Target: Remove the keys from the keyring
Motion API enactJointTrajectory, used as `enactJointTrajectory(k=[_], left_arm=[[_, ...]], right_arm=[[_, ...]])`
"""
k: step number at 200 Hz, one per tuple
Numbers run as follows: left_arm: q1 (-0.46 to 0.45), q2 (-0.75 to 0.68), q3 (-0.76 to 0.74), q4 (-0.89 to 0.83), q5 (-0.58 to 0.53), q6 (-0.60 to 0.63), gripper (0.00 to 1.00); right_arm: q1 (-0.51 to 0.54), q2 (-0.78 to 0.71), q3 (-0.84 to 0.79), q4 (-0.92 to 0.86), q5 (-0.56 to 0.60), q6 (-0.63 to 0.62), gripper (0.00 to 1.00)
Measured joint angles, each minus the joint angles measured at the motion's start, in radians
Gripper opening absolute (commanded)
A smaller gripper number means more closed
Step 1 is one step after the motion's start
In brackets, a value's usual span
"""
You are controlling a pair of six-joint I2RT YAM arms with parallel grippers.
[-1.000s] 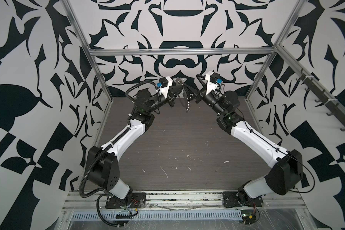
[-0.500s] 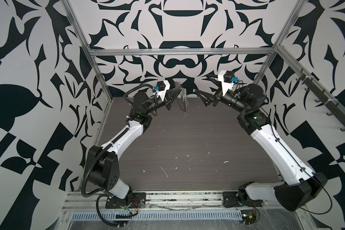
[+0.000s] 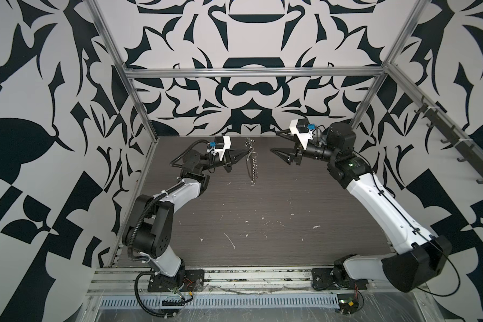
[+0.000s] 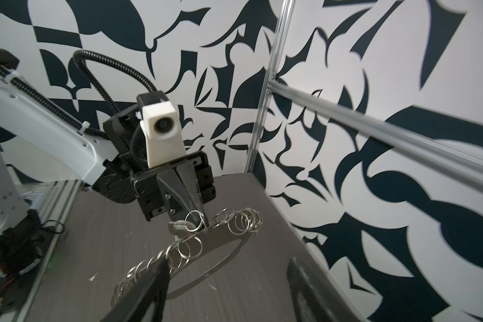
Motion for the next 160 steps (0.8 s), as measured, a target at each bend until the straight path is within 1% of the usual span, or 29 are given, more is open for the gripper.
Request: enactJointTrajectory(k=[29, 63, 81, 107, 124, 160], left_arm=[[0.000, 0.000, -0.032, 0.038, 0.028, 0.000, 0.00], [0.000, -0.003, -0.060, 0.051, 0.044, 0.003, 0.00], [0.000, -0.011, -0.074, 0.050, 0.051, 0.009, 0.00], [0.000, -0.028, -0.093, 0.047, 0.057, 0.018, 0.00], [0.000, -0.039, -0.103, 0.047, 0.060, 0.022, 0.00], [0.000, -0.053, -0.111, 0.044, 0.064, 0.027, 0.00]], right_arm=[[0.001, 0.003, -0.041, -0.003, -0.058, -0.086, 0.48], [0.033, 0.003, -0.043, -0.049, -0.095, -0.231, 0.43], [0.063, 0.008, -0.042, -0.092, -0.093, -0.308, 0.42], [0.098, 0.021, -0.042, -0.135, -0.079, -0.385, 0.38], [0.114, 0.028, -0.042, -0.154, -0.063, -0.417, 0.34], [0.124, 0.047, -0.027, -0.179, -0.040, -0.467, 0.32]])
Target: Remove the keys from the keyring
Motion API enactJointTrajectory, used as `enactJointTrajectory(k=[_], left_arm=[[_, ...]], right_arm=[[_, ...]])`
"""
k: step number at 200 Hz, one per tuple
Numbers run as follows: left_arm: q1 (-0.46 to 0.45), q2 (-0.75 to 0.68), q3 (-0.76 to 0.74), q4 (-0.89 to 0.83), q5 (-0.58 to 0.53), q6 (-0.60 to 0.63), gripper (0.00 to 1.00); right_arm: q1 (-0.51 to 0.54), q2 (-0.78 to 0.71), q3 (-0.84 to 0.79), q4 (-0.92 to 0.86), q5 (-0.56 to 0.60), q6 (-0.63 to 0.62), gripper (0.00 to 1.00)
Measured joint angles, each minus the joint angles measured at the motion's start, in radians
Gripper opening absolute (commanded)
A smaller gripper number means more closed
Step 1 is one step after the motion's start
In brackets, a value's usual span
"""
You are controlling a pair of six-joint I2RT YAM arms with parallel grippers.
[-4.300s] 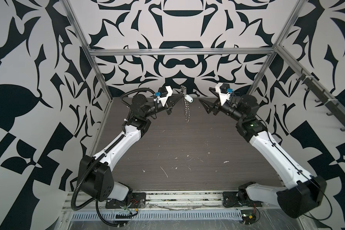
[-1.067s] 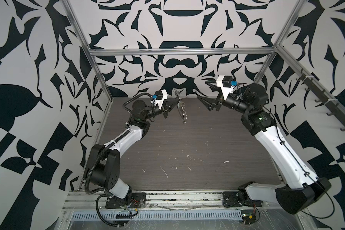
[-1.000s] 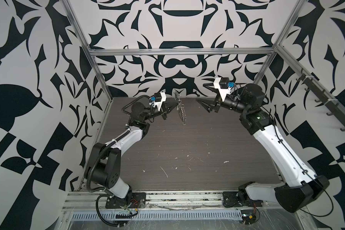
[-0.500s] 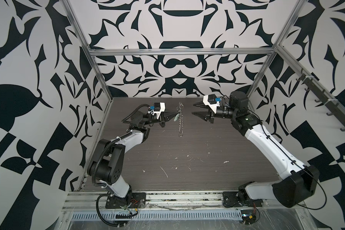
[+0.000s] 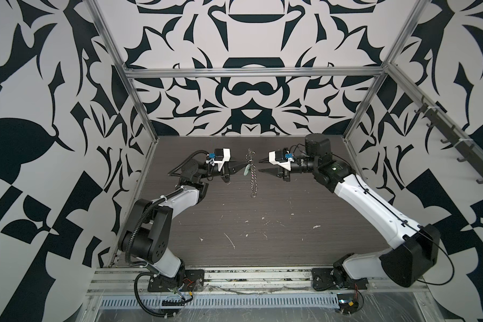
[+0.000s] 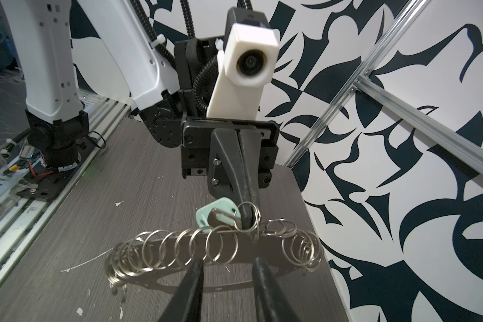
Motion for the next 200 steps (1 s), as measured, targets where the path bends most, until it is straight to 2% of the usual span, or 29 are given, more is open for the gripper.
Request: enactJointTrajectory(k=[57, 200], left_arm=[[0.000, -0.015, 0.000, -0.008, 0.011, 0.004, 0.00], [0.000, -0.023, -0.001, -0.022, 0.029, 0.012, 0.00]], right_arm=[[0.004, 0.039, 0.061, -0.052, 0.023, -0.052, 0.24], [0.054, 0.085, 0.129, -0.097, 0.064, -0.100, 0.14]])
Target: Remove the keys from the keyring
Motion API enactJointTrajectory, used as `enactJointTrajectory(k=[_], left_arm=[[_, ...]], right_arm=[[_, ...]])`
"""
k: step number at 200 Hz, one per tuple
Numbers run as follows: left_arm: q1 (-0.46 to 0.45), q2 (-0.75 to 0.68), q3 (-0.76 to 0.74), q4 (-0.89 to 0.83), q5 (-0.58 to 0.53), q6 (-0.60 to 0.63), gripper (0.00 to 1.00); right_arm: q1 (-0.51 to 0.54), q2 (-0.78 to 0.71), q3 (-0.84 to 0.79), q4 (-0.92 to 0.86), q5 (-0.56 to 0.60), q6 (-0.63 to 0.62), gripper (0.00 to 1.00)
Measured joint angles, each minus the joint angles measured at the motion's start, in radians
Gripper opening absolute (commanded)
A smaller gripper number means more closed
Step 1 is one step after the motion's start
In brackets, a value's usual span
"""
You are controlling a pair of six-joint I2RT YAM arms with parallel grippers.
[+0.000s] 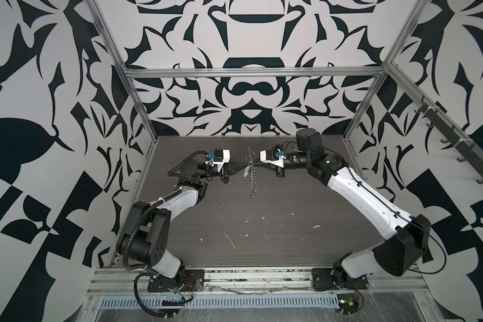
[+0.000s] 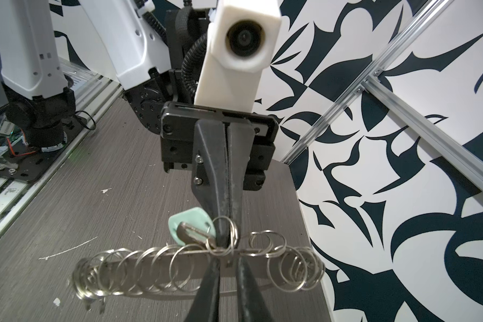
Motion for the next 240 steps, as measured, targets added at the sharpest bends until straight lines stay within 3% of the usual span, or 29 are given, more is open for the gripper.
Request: enactJointTrajectory(k=[88, 106, 143, 206, 240], left_arm=[[0.000, -0.007, 0.000, -0.001, 0.004, 0.015, 0.00], [0.000, -0.011, 0.000, -0.005, 0.004, 0.020, 0.00], [0.002, -0.021, -0.016, -0.013, 0.006, 0.037, 0.00], [0.064, -0.105, -0.065, -0.122, -0.050, 0.079, 0.39], [0.088, -0.210, -0.085, -0.291, -0.097, 0.158, 0.45]], right_arm=[[0.016, 0.010, 0.018, -0.013, 0.012, 0.000, 0.10], [0.019, 0.015, 0.027, -0.021, 0.012, -0.003, 0.00], [0.026, 0.019, 0.035, -0.050, 0.017, 0.002, 0.00], [0.028, 0.019, 0.035, -0.051, 0.096, -0.007, 0.00], [0.028, 0.019, 0.033, -0.051, 0.128, -0.019, 0.00]])
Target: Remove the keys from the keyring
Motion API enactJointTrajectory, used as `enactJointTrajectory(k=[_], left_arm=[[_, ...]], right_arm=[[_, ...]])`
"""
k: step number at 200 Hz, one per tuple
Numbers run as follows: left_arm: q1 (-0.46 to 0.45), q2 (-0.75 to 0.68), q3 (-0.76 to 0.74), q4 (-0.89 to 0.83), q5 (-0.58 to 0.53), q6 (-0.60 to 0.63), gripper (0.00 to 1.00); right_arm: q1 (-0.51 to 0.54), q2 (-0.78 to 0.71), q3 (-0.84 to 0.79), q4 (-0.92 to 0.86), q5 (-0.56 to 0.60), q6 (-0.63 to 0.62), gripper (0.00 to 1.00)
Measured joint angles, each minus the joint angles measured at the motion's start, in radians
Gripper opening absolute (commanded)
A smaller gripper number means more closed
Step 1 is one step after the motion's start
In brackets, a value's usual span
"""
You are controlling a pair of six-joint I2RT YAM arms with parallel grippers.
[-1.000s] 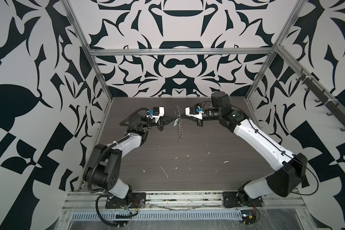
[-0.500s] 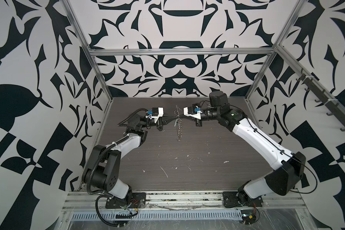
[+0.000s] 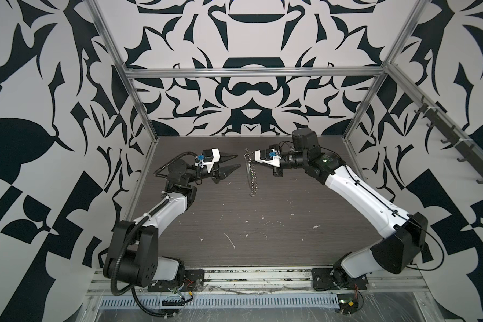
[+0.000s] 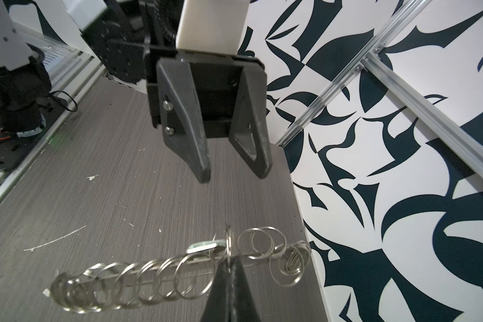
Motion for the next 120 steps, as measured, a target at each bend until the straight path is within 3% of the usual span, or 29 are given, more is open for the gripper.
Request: enactJointTrajectory(k=[30, 87, 120], left_arm=[[0.000, -0.074, 0.000, -0.182, -0.054, 0.016, 0.44], [-0.066, -0.130, 0.095, -0.550, -0.177, -0.102, 0.43], [-0.129, -0.125, 0.098, -0.632, -0.191, -0.151, 0.33]], right_arm=[[0.000, -0.011, -0.034, 0.023, 0.032, -0.004, 0.00], [0.014, -0.027, -0.120, 0.138, 0.102, 0.021, 0.00], [0.031, -0.048, -0.164, 0.198, 0.139, 0.037, 0.00]])
